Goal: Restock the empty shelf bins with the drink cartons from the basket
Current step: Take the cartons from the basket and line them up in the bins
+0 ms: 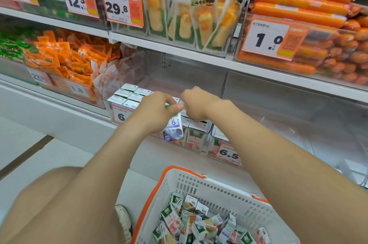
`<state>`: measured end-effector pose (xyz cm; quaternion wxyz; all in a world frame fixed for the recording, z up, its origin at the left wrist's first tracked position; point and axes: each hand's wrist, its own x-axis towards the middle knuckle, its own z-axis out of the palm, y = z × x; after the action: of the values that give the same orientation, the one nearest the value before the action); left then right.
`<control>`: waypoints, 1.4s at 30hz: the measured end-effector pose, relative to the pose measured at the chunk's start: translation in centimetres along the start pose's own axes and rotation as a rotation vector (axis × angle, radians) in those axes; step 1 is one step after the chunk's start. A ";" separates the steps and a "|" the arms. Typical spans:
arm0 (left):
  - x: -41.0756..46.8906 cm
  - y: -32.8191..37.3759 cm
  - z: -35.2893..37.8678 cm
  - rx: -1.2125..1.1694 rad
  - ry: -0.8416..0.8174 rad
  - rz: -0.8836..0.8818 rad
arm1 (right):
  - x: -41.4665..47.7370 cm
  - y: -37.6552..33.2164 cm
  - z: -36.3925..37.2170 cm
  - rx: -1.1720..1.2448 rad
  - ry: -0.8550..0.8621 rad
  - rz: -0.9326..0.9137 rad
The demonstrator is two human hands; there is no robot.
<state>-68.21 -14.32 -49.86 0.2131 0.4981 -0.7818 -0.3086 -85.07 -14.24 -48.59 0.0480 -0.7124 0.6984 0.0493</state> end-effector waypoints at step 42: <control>-9.6 23.5 26.8 -0.047 -0.187 0.627 | -34.5 29.3 2.4 0.552 0.717 0.556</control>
<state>-96.59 9.05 -53.03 0.2367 0.1975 -0.9059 -0.2903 -115.05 19.63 -46.24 -0.0232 -0.4335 0.8204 -0.3721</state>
